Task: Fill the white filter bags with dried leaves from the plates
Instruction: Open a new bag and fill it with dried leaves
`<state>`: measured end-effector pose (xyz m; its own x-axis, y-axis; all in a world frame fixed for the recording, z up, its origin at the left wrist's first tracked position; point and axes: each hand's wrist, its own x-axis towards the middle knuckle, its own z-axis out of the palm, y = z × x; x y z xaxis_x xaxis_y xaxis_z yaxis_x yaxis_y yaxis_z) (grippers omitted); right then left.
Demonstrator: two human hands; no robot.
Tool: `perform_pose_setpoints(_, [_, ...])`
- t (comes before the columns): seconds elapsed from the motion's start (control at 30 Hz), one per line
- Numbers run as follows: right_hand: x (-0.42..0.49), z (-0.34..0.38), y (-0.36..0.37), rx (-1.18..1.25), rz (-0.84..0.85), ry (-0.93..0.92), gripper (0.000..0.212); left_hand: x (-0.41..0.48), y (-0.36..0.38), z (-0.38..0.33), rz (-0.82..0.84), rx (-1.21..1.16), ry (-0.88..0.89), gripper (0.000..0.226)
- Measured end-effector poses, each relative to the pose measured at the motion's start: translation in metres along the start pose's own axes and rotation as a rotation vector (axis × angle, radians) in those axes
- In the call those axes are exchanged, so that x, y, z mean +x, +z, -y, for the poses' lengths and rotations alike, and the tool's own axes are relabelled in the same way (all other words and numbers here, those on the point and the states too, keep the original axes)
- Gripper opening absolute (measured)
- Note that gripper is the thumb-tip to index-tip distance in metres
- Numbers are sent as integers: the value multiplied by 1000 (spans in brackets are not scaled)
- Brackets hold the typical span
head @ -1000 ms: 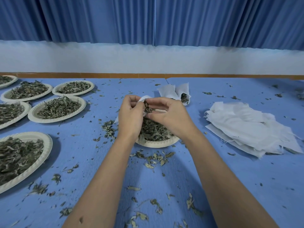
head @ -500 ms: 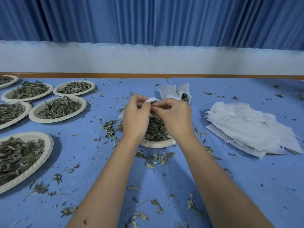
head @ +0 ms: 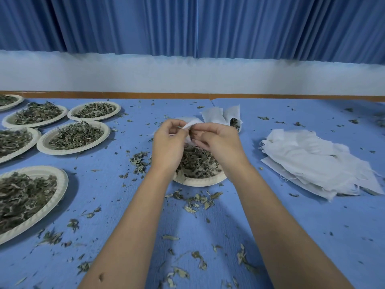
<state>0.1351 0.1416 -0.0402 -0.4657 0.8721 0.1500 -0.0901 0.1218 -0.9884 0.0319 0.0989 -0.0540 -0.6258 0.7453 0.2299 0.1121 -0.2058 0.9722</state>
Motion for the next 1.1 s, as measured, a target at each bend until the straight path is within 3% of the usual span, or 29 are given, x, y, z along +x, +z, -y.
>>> perform_pose_setpoints(0.1, [1, -2, -2, -165, -68, -6, 14, 6, -9, 4, -88, -68, -45, 18])
perform_pose_setpoints(0.17, [0, -2, -5, -361, 12, -26, 6, 9, -12, 6, -127, -93, -48, 20])
perform_pose_setpoints(0.27, [-4, -3, -3, -690, 281, -8, 24, 10, -12, 8, -166, -111, -48, 21])
perform_pose_setpoints(0.33, [-6, -7, 1, -920, 351, -82, 36, 10, -11, 8, -167, -120, -41, 22])
perform_pose_setpoints(0.5, [-1, -16, -2, -852, 227, -161, 17, 9, -11, 7, -180, -142, -46, 20])
perform_pose_setpoints(0.6, [2, -23, -8, -998, 181, -167, 17, 8, -10, 7, -180, -143, -52, 21])
perform_pose_setpoints(0.7, [4, -25, -9, -981, 144, -145, 20, 8, -10, 5, -192, -165, -43, 21])
perform_pose_setpoints(0.87, [4, -18, -7, -1008, 172, -61, 65, 10, -11, 3, -263, -184, -6, 19])
perform_pose_setpoints(0.93, [2, -19, -5, -1094, 218, -33, 70, 10, -10, 3, -269, -201, 6, 19])
perform_pose_setpoints(1.1, [1, -26, -3, -1173, 123, -86, 45, 8, -8, 3, -267, -209, 0, 20])
